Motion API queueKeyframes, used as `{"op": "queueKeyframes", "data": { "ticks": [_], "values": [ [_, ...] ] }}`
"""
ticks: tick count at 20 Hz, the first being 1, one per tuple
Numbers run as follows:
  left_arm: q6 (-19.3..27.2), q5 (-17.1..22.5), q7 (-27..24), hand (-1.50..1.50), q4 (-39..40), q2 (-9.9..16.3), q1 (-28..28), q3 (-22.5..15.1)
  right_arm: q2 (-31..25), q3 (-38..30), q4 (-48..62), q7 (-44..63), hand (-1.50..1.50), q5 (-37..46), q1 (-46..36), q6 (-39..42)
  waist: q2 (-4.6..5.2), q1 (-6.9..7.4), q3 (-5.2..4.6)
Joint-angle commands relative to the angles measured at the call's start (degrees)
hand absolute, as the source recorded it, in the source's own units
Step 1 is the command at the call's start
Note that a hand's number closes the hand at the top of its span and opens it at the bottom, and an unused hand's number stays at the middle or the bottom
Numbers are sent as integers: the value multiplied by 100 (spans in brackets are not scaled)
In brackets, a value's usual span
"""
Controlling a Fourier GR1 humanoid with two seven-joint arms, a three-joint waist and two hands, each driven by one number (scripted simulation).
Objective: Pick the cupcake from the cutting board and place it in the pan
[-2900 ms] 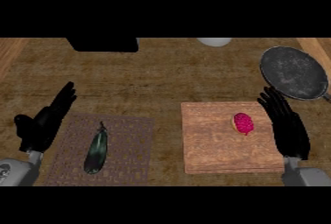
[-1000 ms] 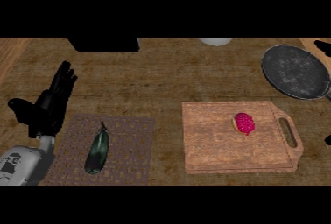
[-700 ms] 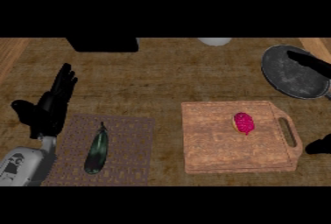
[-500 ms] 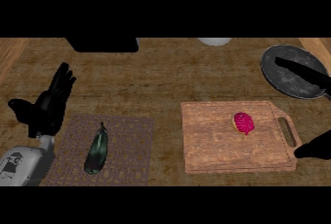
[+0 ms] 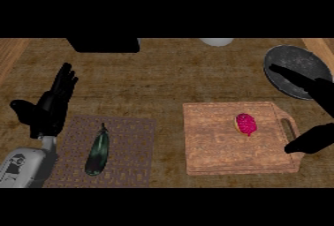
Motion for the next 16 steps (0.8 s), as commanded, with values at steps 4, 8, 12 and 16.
{"op": "queueKeyframes", "data": {
  "ticks": [4, 8, 12, 16],
  "values": [
    [-371, -72, 336, 0, -128, 66, -47, 328, 356, -99, 626, -378, -150, 528, -15, 420, 0, -2, 2],
    [-298, -215, 234, 0, -511, -119, 358, 351, 570, -13, 545, -419, -150, 676, 25, 703, -6, 6, 1],
    [-444, -390, 39, 0, -44, -250, 44, 459, 920, 198, 1082, -609, -150, 1237, -345, 724, 5, 7, 0],
    [-400, -517, 577, 0, -664, -329, 232, 485, 1041, 52, 566, -367, -150, 1416, -14, 983, -6, -3, 1]
  ]
}}
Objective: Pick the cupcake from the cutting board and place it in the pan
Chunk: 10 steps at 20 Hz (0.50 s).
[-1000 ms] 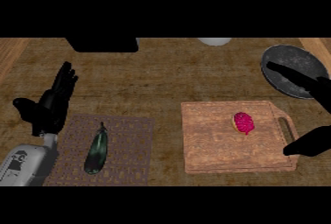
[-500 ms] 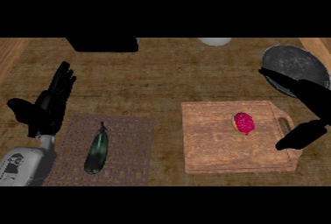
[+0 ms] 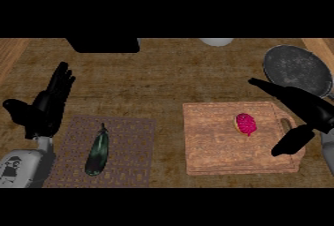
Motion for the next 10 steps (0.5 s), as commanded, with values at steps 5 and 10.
{"op": "queueKeyframes", "data": {
  "ticks": [5, 10],
  "values": [
    [-64, -190, 131, 0, -124, -158, 43, 149, 430, 391, 16, 362, -150, 931, -62, 126, -2, 0, -1],
    [-216, -262, -89, 0, -5, -283, 154, 195, 285, 357, 717, -217, -150, 1517, -125, 91, 3, 10, 0]
  ]
}}
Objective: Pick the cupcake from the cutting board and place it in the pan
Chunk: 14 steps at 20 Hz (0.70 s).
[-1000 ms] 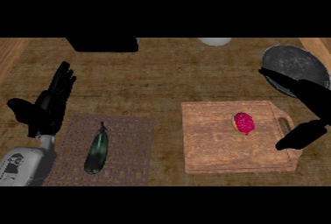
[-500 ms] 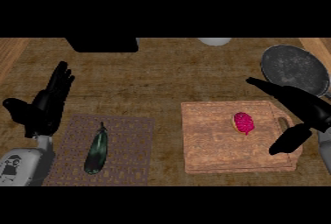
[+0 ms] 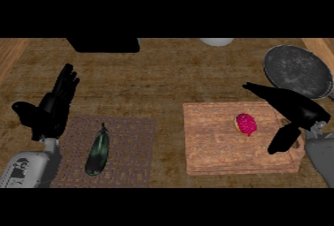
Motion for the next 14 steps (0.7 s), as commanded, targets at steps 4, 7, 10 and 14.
{"op": "queueKeyframes", "data": {
  "ticks": [4, 7, 10, 14],
  "values": [
    [-187, -86, -150, 0, 135, -107, -29, 195, 378, 266, 552, -132, -150, 854, -126, -73, 1, -1, 1],
    [-100, -235, 210, 0, -362, -253, 207, -10, 642, 280, 924, -285, -150, 988, -266, -134, 0, 16, 2],
    [-409, -154, -181, 0, 101, -156, 40, 348, 778, 195, 932, -320, -150, 1241, -217, -112, 2, 0, 1],
    [-319, -315, -138, 0, 366, -304, -200, 353, 799, 234, 1092, -393, -150, 1579, -202, -98, 3, -12, 0]
  ]
}}
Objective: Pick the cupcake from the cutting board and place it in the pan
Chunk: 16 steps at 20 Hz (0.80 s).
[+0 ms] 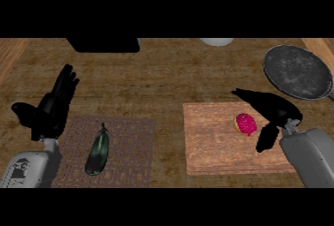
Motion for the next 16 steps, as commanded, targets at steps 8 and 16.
{"op": "queueKeyframes", "data": {
  "ticks": [8, 16],
  "values": [
    [-108, -173, 99, 0, -117, -172, 17, 173, 439, 1, 759, -392, -150, 771, -84, -56, -2, 2, 0],
    [-121, -297, -21, 0, -75, -236, 81, 172, 261, 232, 1425, -1602, 150, 1114, -292, -474, 5, 18, 1]
  ]
}}
